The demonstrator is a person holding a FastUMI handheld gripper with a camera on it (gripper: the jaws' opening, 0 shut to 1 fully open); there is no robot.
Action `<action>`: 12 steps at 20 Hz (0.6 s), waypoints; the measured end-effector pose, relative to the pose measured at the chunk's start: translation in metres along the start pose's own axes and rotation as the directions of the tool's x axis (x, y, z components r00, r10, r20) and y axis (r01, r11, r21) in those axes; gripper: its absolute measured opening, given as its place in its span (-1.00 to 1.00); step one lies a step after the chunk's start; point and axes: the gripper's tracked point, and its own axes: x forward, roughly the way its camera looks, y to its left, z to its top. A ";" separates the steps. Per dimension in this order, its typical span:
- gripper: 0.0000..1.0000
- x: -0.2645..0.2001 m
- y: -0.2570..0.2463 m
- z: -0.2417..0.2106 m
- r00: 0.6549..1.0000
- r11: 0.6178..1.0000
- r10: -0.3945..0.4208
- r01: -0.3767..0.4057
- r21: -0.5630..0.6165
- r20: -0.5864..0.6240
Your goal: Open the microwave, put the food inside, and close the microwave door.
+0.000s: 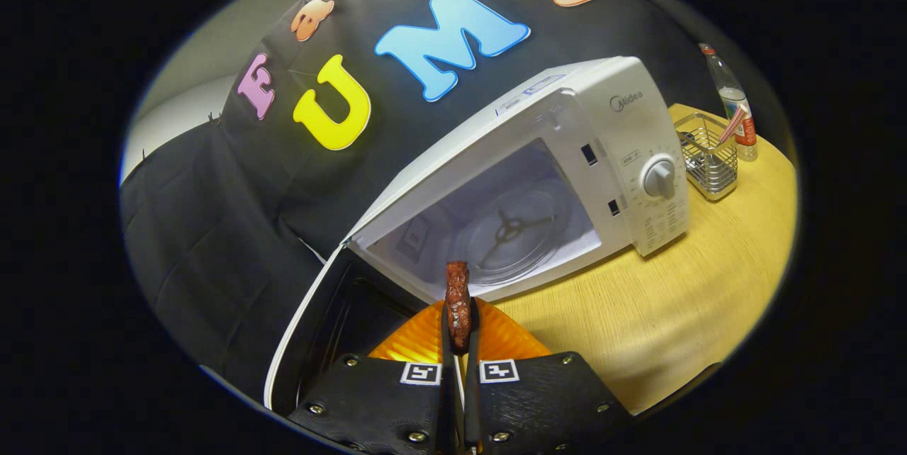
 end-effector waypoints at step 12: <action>-0.89 0.110 -0.021 0.009 0.994 0.998 -0.066 0.064 0.027 0.088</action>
